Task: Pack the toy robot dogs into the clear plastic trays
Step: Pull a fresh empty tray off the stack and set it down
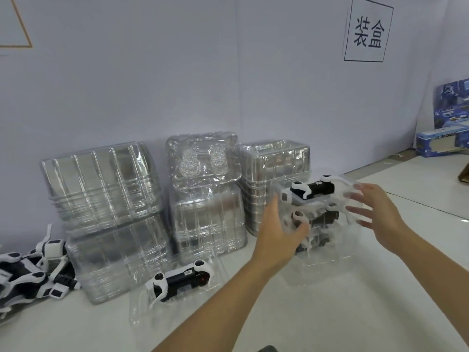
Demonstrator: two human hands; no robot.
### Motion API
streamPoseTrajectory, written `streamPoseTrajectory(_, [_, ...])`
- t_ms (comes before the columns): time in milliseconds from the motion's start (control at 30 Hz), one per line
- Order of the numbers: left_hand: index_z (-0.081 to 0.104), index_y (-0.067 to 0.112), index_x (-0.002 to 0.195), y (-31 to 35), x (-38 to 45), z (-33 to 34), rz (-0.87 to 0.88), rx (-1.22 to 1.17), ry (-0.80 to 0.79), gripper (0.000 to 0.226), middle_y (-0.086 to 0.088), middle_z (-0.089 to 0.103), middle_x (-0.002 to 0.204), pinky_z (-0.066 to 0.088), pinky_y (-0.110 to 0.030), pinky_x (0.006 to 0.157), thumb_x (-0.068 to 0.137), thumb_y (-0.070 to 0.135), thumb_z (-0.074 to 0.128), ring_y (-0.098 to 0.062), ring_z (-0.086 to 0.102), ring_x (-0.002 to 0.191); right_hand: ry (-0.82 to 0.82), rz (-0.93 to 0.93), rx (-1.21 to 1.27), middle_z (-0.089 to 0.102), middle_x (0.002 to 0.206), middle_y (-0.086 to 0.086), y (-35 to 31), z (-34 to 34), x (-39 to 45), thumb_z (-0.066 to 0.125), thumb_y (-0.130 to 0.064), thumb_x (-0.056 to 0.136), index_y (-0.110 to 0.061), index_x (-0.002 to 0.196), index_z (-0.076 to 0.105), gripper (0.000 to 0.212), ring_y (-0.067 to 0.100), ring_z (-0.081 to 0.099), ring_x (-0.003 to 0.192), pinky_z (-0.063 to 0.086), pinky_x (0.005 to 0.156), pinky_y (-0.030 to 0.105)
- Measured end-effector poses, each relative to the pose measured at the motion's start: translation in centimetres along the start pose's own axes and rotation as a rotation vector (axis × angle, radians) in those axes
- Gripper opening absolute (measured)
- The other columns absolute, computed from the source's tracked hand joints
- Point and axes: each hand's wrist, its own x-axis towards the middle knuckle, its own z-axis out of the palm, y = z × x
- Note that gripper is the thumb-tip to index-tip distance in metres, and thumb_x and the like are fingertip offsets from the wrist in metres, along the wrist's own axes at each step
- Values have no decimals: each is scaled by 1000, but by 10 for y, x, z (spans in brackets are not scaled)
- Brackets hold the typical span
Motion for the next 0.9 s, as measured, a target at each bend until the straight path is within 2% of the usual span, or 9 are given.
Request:
streamPoseTrajectory(100, [11, 38, 158, 2, -4, 8, 52, 85, 6, 92, 17, 25, 160, 25, -24, 111, 89, 46, 71, 1, 26, 141, 25, 13, 17, 62, 121, -3, 5, 4, -5, 41, -47, 104, -26, 127, 44, 32, 26, 61, 106, 42, 87, 43])
streamPoseTrajectory(200, [8, 32, 159, 8, 3, 9, 48, 142, 6, 88, 10, 21, 163, 21, -32, 120, 94, 44, 65, -8, 21, 148, 28, 44, -3, 59, 124, -3, 6, 7, -3, 38, -50, 104, -31, 127, 40, 29, 24, 58, 99, 42, 85, 44])
streamPoseTrajectory(333, [6, 26, 160, 6, 5, 7, 9, 186, -30, 86, 7, 23, 163, 22, -33, 121, 97, 44, 62, -12, 23, 149, -6, 71, -47, 59, 125, -3, 7, 9, 1, 37, -53, 103, -34, 127, 37, 31, 18, 55, 83, 42, 84, 45])
streamPoseTrajectory(567, [3, 28, 160, 0, 0, 8, 31, 250, -21, 88, 8, 15, 166, 20, -35, 121, 96, 55, 56, -12, 17, 152, -46, 133, -107, 61, 126, 1, 10, 10, -2, 38, -50, 98, -31, 129, 48, 37, 23, 54, 87, 41, 83, 44])
streamPoseTrajectory(667, [4, 33, 159, 0, -1, 8, -3, 171, -2, 102, 10, 16, 165, 22, -38, 122, 84, 65, 66, -12, 19, 151, -41, 129, -94, 63, 123, 1, 9, 10, -4, 40, -49, 99, -27, 127, 51, 37, 20, 54, 82, 40, 82, 43])
streamPoseTrajectory(733, [3, 38, 157, 6, 1, 8, -31, 59, 37, 114, 10, 22, 163, 27, -43, 121, 74, 68, 74, -13, 24, 149, -34, 81, -73, 63, 123, 2, 8, 10, -5, 40, -46, 101, -26, 126, 53, 35, 17, 56, 86, 37, 84, 42])
streamPoseTrajectory(800, [0, 44, 156, 13, 5, 10, -22, -23, 68, 114, 14, 20, 164, 24, -44, 121, 73, 67, 76, -8, 21, 148, -12, -20, -101, 63, 122, 2, 6, 11, -6, 38, -44, 103, -26, 123, 55, 31, 16, 58, 99, 33, 87, 39])
streamPoseTrajectory(900, [12, 45, 154, 23, 11, 14, -7, -52, 108, 90, 14, 22, 162, 24, -43, 118, 84, 67, 65, -5, 21, 145, -6, -152, -123, 65, 115, -3, -1, 16, -9, 37, -43, 106, -30, 123, 54, 28, 21, 58, 113, 35, 92, 37])
